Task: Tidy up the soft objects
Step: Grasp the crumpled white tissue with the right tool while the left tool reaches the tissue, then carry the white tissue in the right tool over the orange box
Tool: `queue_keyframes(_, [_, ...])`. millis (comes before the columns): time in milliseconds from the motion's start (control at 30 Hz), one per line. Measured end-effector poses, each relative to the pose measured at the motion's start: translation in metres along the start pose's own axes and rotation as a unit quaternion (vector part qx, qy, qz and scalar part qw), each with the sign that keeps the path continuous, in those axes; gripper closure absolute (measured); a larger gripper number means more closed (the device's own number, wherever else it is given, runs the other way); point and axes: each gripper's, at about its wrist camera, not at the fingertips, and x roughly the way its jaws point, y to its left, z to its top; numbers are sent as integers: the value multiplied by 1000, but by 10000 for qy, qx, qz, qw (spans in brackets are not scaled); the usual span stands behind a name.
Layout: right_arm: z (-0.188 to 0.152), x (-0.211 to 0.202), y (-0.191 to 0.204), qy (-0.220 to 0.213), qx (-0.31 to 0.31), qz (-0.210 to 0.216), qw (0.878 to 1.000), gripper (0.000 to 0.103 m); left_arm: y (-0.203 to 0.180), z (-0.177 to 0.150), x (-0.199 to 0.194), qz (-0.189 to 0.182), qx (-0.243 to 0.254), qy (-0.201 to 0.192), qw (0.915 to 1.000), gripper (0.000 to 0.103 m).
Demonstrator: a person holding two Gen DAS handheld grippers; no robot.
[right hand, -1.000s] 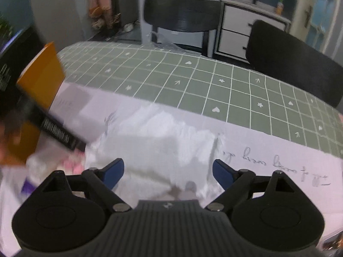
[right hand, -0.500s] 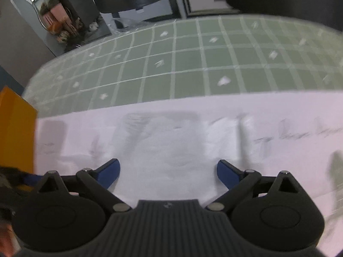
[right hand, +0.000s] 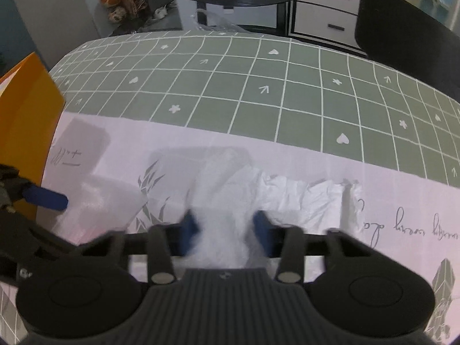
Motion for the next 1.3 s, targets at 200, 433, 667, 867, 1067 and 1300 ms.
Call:
queue_keyframes(200, [-5, -12, -22, -14, 149, 160, 9998, 93, 10, 0, -2, -252, -235, -80, 9994, 4])
queue_keyframes(433, [-19, -26, -50, -83, 369, 32, 9993, 93, 25, 3, -14, -557, -618, -252, 9962, 49])
queue_keyframes(667, [-27, -36, -59, -134, 402, -16, 9991, 93, 26, 2, -28, -565, -603, -413, 9957, 86])
queue_keyframes(867, [-24, -56, -65, -434, 496, -105, 9978, 93, 24, 0, -62, -657, -534, -890, 9924, 99])
queue_keyframes(1067, [-20, -95, -75, -929, 611, -258, 9935, 94, 17, -3, -93, -888, -300, -1252, 9877, 100])
queue_keyframes(1300, [-20, -145, -85, -1211, 604, -466, 9897, 95, 6, -25, -126, -852, 127, -1556, 9840, 100])
